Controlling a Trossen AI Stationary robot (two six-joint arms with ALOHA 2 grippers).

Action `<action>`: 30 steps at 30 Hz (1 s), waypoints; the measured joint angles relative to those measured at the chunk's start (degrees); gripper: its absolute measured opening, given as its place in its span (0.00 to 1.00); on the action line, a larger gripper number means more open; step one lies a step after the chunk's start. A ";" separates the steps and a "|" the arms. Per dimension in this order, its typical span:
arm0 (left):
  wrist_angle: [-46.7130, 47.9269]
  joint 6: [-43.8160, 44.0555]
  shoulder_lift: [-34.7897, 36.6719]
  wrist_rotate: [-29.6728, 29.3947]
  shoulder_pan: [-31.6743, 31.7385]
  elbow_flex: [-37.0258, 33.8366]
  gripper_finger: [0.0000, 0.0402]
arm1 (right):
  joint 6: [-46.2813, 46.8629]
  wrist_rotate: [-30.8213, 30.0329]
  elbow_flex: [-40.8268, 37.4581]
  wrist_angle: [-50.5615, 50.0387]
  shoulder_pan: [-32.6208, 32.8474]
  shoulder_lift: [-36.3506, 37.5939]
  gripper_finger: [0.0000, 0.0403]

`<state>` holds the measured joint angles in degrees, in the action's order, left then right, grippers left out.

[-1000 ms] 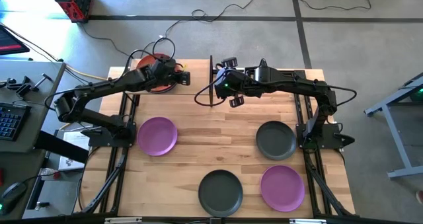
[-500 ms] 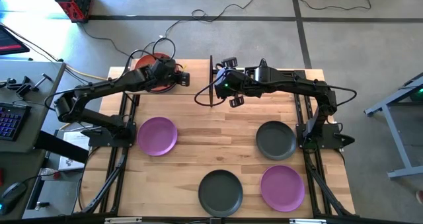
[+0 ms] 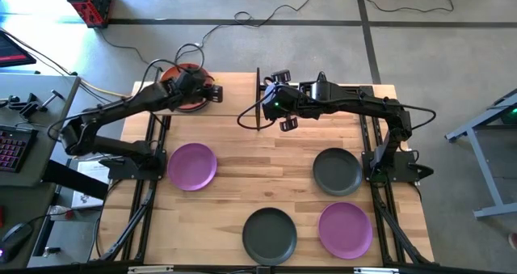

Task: Place and stack plates onto a shelf
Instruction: Stack the orange plate on top of the black plate on the shelf

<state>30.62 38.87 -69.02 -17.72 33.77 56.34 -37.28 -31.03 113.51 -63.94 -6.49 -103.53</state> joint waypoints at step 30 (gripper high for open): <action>21.14 2.56 7.90 -5.48 7.75 0.00 0.03 | -0.17 0.00 0.00 -0.02 0.01 0.00 0.35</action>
<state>51.75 41.43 -61.12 -23.20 41.52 56.34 -37.45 -31.03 113.51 -63.96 -6.48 -103.53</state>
